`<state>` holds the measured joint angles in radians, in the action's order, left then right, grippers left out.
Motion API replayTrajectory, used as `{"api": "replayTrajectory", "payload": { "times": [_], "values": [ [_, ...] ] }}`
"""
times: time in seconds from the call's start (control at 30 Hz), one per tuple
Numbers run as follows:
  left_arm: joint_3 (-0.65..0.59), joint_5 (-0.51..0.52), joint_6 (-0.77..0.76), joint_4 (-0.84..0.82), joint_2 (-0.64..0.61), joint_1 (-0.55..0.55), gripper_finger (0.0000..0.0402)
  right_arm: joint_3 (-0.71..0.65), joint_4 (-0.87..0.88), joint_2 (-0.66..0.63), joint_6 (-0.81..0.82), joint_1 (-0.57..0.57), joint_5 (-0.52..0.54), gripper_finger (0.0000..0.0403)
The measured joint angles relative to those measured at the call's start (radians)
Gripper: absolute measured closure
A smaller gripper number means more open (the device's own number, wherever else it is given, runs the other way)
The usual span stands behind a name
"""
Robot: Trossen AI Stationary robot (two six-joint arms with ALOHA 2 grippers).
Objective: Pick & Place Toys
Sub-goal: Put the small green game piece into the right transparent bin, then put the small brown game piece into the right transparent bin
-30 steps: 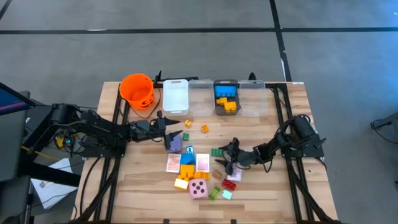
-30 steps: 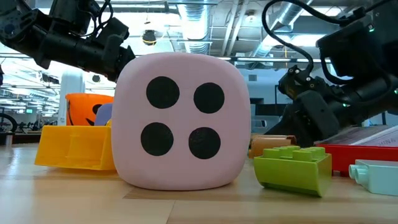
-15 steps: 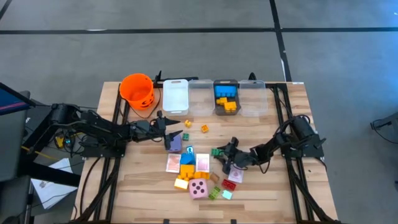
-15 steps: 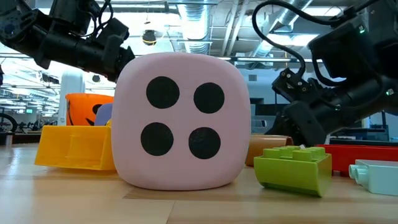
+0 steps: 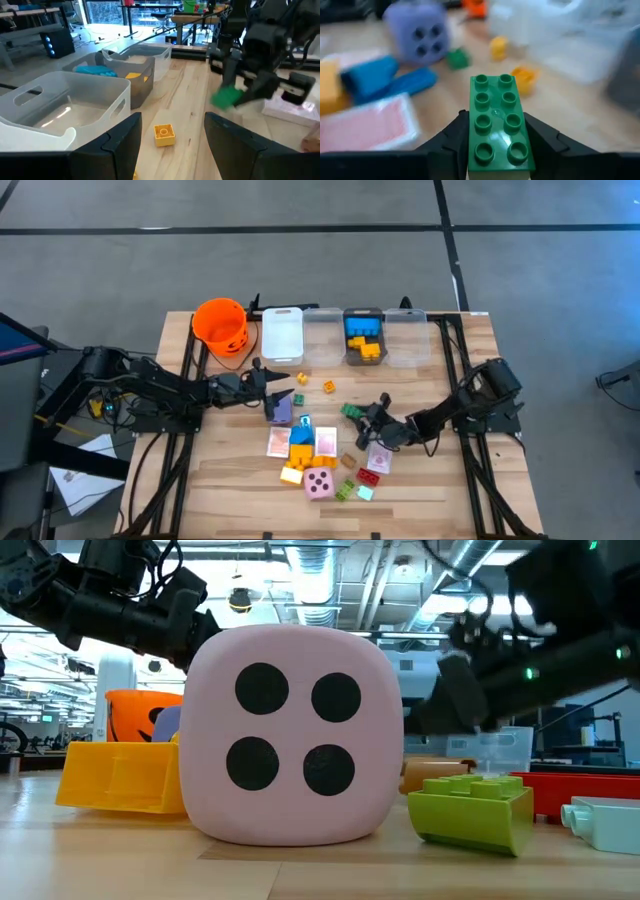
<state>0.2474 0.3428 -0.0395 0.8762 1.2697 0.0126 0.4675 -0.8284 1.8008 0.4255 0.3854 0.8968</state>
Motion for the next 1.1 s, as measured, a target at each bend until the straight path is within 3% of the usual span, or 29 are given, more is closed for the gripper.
{"api": "replayTrajectory", "payload": {
  "times": [0.1,0.27,0.53,0.77,0.87,1.1],
  "values": [
    [0.0,-0.001,-0.046,0.0,0.0,-0.007,0.0192,0.001,0.034,-0.076,0.036,-0.005,0.089,0.0269],
    [0.0,0.0,-0.072,0.0,0.0,-0.009,0.0192,0.001,0.215,-0.242,0.053,-0.077,0.099,0.0269],
    [0.0,0.0,-0.073,-0.001,0.0,-0.009,0.0192,0.002,0.765,-0.558,0.267,-0.327,0.099,0.0261],
    [0.0,0.0,-0.074,-0.001,0.0,-0.009,0.0192,0.002,1.02,-0.768,0.334,-0.526,0.063,0.0261],
    [0.0,0.0,-0.074,-0.001,0.0,-0.009,0.0192,0.002,1.026,-0.8,0.303,-0.572,0.033,0.0235],
    [0.0,0.001,-0.074,-0.001,0.0,-0.009,0.0192,0.002,1.023,-0.794,0.224,-0.632,0.012,0.012]
  ]
}}
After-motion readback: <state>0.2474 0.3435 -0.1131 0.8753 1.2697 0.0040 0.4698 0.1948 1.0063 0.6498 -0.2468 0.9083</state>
